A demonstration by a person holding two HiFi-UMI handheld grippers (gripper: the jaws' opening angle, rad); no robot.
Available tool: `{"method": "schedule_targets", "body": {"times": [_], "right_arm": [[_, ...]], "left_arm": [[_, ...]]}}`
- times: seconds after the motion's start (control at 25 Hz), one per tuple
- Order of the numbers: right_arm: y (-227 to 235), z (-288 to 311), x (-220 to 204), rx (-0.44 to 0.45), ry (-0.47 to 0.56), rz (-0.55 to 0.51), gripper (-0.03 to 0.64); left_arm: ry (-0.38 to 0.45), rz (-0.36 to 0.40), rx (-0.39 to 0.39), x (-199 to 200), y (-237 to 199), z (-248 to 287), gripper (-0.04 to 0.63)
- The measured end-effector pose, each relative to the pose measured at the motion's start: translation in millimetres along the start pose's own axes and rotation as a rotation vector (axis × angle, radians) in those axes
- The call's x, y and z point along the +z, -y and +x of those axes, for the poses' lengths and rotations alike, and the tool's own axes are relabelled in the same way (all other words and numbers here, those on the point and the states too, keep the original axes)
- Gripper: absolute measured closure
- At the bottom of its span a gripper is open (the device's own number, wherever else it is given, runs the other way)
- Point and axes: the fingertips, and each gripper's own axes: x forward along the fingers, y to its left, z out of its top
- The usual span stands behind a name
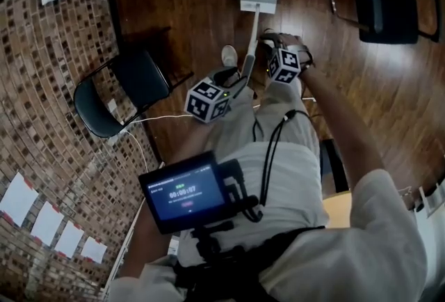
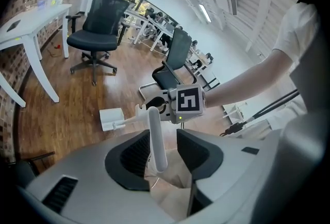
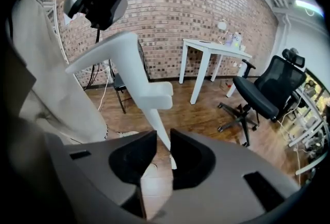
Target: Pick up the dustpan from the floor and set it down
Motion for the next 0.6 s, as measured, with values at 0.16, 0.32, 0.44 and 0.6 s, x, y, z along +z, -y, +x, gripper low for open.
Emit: {"method": "schedule_targets", "body": {"times": [0.16,0.32,0.44,0.6], "right_arm": [[-4,9,-3,0.002,0.002,-0.070,0.508],[-8,16,-6,0.008,0.000,-0.120,0.495],[-6,26,-9,0.009,0.000,-0.140,0.492],[-3,48,-14,0.018,0.002,-0.160,0.485]], "left_arm": [[-0.007,-0.013,-0.005,-5,5,8,0.422],[-0.009,-0.029,0.011,-7,8,14,0.413],[-0.031,-0.026,0.042,-8,4,21,0.413],[-0.046,-0.026,0.083,-9,-11,30,0.413]]}}
